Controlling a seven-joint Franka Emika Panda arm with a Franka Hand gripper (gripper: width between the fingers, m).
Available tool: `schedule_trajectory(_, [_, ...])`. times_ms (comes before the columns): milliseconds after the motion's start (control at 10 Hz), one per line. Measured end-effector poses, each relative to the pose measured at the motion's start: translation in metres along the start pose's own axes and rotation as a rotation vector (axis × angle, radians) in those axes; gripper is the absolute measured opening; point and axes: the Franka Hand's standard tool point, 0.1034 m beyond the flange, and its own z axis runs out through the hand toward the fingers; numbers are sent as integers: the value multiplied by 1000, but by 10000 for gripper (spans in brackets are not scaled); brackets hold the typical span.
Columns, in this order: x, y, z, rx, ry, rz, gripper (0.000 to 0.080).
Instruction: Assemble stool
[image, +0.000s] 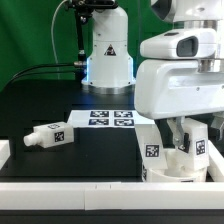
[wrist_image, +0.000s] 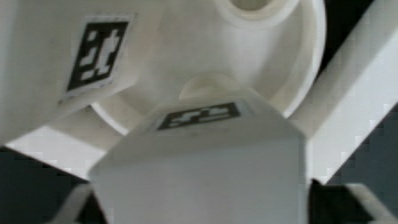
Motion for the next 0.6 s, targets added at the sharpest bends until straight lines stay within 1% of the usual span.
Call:
schedule_trajectory(100, [0, 0, 0, 1, -1, 91, 340])
schedule_trajectory(400, [2, 0, 0, 5, 7, 412, 340])
schedule_trajectory(500, [2, 0, 1, 20, 32, 603, 340])
schedule_trajectory(600, [2, 0, 2, 48, 46, 791, 340])
